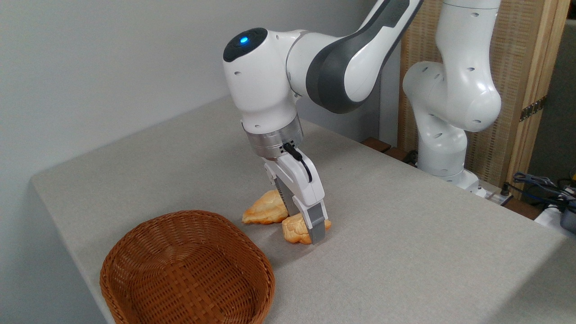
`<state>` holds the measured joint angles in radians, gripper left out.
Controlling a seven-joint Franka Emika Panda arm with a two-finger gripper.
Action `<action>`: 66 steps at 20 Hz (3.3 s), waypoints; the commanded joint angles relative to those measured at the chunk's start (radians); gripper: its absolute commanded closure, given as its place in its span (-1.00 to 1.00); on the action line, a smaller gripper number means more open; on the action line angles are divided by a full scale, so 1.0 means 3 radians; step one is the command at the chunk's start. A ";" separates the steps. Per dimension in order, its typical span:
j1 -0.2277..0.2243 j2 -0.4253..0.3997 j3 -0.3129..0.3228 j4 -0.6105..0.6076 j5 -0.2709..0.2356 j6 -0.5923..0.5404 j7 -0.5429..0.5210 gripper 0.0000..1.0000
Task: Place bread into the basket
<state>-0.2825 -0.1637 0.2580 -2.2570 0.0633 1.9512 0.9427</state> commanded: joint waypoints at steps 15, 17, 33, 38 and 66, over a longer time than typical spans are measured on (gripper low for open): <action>-0.0009 -0.0175 0.0040 0.0206 0.0009 0.0000 0.0018 -0.11; -0.0009 -0.0175 0.0040 0.0343 -0.0129 0.0046 0.0008 -0.11; -0.0014 0.0423 0.0024 0.0508 -0.0421 0.1600 -0.0468 -0.78; -0.0014 0.0551 0.0009 0.0523 -0.0426 0.1677 -0.0473 -0.99; -0.0019 0.0167 -0.0073 0.1009 -0.0100 -0.0071 -0.0821 -1.00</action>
<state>-0.2845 -0.1163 0.2334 -1.9669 -0.0309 2.0070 0.6879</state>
